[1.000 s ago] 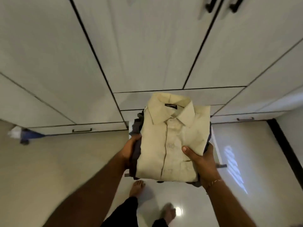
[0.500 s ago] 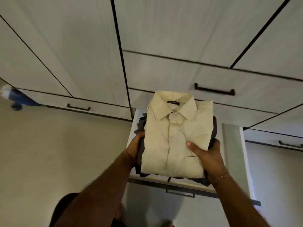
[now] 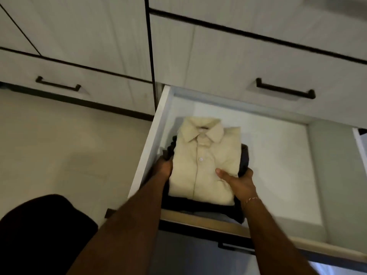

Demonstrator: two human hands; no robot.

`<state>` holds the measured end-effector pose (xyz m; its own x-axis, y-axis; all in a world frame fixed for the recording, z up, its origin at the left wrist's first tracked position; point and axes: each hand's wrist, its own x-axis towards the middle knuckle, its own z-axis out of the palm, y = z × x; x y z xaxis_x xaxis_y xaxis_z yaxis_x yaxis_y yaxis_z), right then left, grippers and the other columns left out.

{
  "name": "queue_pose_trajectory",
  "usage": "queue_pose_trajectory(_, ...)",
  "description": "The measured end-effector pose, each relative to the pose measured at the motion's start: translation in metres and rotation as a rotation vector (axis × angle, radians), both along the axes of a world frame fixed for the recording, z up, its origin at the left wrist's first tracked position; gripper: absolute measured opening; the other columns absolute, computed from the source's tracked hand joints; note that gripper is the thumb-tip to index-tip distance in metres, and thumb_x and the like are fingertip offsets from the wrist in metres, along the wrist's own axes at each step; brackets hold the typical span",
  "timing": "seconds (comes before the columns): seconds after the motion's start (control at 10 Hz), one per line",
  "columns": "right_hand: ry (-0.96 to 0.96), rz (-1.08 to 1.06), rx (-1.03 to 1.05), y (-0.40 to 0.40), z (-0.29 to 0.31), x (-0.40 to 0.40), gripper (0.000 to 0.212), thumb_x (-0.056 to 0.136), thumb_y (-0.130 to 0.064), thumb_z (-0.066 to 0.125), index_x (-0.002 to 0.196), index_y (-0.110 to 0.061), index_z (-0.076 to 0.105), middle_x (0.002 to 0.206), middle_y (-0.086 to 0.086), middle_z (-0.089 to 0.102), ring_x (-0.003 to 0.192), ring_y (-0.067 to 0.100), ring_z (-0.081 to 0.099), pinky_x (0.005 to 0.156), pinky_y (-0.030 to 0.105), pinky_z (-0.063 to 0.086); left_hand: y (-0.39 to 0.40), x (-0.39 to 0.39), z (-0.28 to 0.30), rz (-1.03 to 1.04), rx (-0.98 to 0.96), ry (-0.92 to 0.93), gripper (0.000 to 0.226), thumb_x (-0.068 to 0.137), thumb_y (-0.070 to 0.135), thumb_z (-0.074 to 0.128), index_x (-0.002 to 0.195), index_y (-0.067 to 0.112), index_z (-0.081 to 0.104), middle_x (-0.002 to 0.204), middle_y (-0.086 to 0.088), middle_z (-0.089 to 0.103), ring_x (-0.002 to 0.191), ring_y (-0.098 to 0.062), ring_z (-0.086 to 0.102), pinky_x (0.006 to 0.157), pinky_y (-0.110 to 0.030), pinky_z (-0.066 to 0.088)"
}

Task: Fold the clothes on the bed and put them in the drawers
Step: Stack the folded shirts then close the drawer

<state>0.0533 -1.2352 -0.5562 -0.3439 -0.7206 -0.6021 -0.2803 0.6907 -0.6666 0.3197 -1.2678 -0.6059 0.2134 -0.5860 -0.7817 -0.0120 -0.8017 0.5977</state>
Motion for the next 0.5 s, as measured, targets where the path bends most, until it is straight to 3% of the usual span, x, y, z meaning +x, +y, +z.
queue_pose_trajectory(0.1,0.106,-0.021,0.018,0.013,0.0,-0.001,0.147,0.025,-0.089,0.086,0.15,-0.033,0.031,0.143,-0.002,0.056,0.134,0.032,0.052,0.108,0.053,0.048,-0.003,0.001,0.024,-0.014,-0.052,-0.096,0.048,0.106,0.033,0.055,0.143,0.002,0.055,0.143,-0.02,0.059,0.133,-0.036,0.056,0.108,-0.038,0.047)
queue_pose_trajectory(0.2,0.43,-0.033,-0.126,0.022,0.019,0.007,0.132,0.038,-0.09,0.078,0.148,-0.035,0.032,0.15,0.002,0.043,0.137,0.032,0.041,0.106,0.058,0.043,0.004,-0.006,0.058,0.034,-0.161,-0.113,0.049,0.106,0.039,0.051,0.145,0.01,0.051,0.144,-0.016,0.057,0.133,-0.034,0.053,0.114,-0.042,0.041)
queue_pose_trajectory(0.3,0.354,-0.002,-0.351,0.025,0.025,0.018,0.076,0.059,-0.069,0.084,0.121,-0.043,0.049,0.117,-0.014,0.061,0.108,0.013,0.061,0.085,0.036,0.054,0.028,-0.015,0.077,0.004,-0.518,-0.366,0.046,0.101,0.045,0.052,0.141,0.022,0.054,0.14,0.0,0.058,0.123,-0.014,0.053,0.104,-0.031,0.039)
queue_pose_trajectory(0.4,0.169,-0.029,-0.317,0.03,0.029,0.021,0.058,0.071,-0.052,0.088,0.116,-0.041,0.052,0.097,-0.029,0.06,0.089,-0.006,0.059,0.07,0.02,0.046,0.06,-0.031,0.081,-0.174,-0.611,-0.465,0.039,0.096,0.053,0.051,0.127,0.03,0.059,0.117,0.007,0.066,0.105,-0.013,0.062,0.086,-0.031,0.047)
queue_pose_trajectory(0.5,0.093,-0.068,-0.232,0.03,0.035,0.015,0.055,0.073,-0.045,0.089,0.116,-0.029,0.06,0.098,-0.018,0.066,0.092,0.009,0.066,0.08,0.032,0.055,0.064,-0.04,0.08,-0.218,-0.381,-0.258,0.043,0.098,0.049,0.062,0.134,0.027,0.056,0.118,0.008,0.062,0.11,-0.017,0.061,0.09,-0.033,0.046)
